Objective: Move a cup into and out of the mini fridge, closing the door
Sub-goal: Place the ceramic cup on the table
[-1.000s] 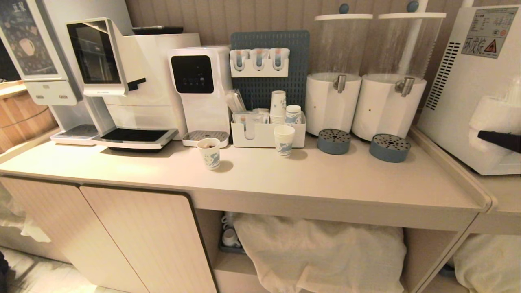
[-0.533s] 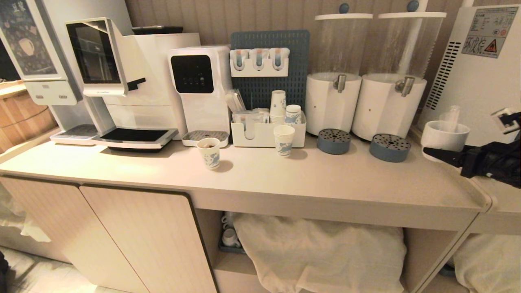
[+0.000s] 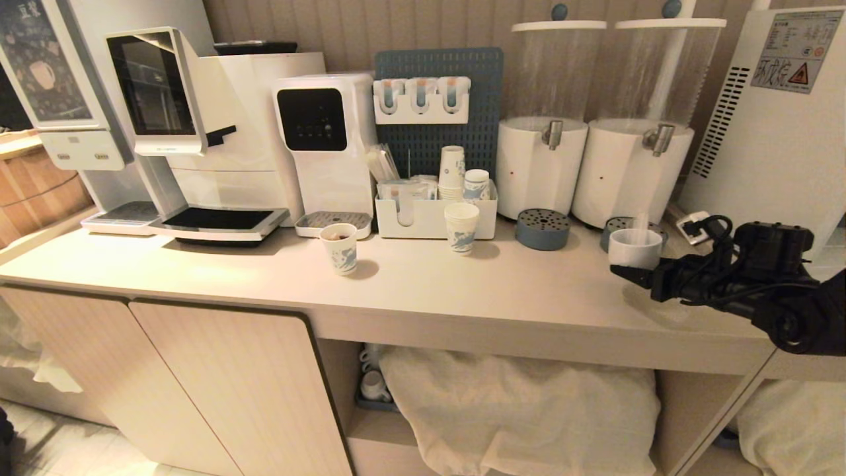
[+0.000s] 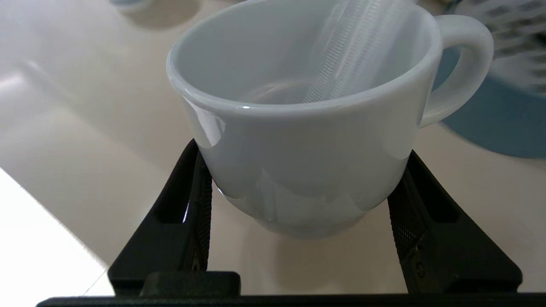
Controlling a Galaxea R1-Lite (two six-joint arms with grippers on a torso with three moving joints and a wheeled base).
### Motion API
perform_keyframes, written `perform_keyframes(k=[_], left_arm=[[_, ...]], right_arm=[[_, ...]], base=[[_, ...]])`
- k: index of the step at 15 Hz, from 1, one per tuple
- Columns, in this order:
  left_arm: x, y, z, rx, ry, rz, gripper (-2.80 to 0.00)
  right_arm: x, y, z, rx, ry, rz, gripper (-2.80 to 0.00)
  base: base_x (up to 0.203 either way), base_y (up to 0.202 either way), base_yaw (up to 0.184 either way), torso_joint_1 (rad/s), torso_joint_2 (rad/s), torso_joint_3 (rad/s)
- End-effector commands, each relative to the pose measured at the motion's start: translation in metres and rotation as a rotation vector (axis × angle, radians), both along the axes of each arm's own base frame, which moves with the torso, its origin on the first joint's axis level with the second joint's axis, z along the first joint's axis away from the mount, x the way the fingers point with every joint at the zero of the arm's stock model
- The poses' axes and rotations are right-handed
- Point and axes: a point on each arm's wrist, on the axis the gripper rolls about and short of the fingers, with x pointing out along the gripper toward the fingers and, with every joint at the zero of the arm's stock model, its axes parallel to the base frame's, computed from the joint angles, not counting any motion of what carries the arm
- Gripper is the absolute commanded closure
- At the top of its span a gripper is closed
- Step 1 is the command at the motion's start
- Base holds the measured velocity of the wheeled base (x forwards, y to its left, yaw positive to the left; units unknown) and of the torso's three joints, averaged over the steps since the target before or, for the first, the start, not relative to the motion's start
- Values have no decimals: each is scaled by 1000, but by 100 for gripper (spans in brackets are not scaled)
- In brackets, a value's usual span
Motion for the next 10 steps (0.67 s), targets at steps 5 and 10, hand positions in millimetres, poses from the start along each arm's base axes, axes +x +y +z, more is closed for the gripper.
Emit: perform_keyframes(k=[5, 10], left_arm=[[3, 0, -11, -2, 34, 1, 0], [3, 0, -11, -2, 34, 1, 0]], right_arm=[[37, -2, -50, 16, 91, 16, 0], [50, -4, -60, 7, 113, -9, 0]], base=[[0, 0, 0, 0, 0, 0], [0, 0, 0, 0, 0, 0]])
